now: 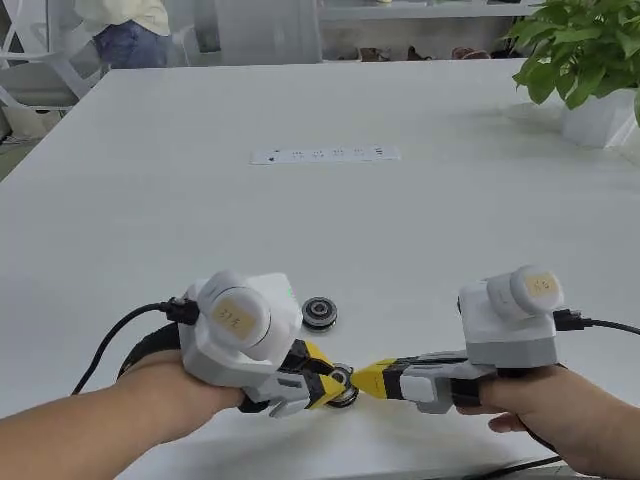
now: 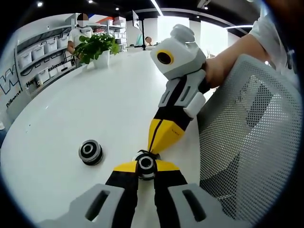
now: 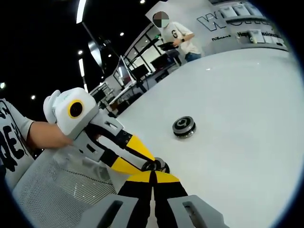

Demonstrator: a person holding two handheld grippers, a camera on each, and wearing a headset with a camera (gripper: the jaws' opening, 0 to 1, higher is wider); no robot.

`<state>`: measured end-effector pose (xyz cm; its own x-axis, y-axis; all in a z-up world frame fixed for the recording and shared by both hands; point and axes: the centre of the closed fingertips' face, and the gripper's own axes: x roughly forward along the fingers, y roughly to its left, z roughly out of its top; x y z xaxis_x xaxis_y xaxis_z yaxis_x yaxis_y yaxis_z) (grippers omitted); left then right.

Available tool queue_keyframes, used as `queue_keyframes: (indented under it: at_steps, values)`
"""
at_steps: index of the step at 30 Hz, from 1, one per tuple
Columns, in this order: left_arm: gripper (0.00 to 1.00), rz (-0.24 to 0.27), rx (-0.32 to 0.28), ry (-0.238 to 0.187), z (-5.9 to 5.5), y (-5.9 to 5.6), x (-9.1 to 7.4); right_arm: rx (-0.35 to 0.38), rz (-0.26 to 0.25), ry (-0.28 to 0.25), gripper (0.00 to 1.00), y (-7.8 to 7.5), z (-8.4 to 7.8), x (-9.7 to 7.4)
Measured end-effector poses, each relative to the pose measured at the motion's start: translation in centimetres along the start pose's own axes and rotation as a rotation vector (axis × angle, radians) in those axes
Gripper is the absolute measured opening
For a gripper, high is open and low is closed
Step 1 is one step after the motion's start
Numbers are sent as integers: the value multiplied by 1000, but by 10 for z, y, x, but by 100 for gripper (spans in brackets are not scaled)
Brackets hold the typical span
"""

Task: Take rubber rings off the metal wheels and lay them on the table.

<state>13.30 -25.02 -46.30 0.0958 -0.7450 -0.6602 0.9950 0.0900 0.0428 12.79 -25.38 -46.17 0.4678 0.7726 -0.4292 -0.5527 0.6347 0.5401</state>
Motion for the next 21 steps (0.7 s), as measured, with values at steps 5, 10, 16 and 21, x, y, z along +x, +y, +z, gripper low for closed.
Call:
queue_keyframes:
  at_steps: [5,10,16,21]
  values:
    - [6,-1,0,0,0,0,0,-5,9,-1,0,2,0,1]
    - [6,-2,0,1,0,-1,0,-7,40,-18,0,9,4,2]
    - [6,1,-1,-1,1,-1,1,-58,64,-20,0,14,7,3]
    - [7,4,-3,-5,2,-1,0,-45,34,-34,0,4,9,1]
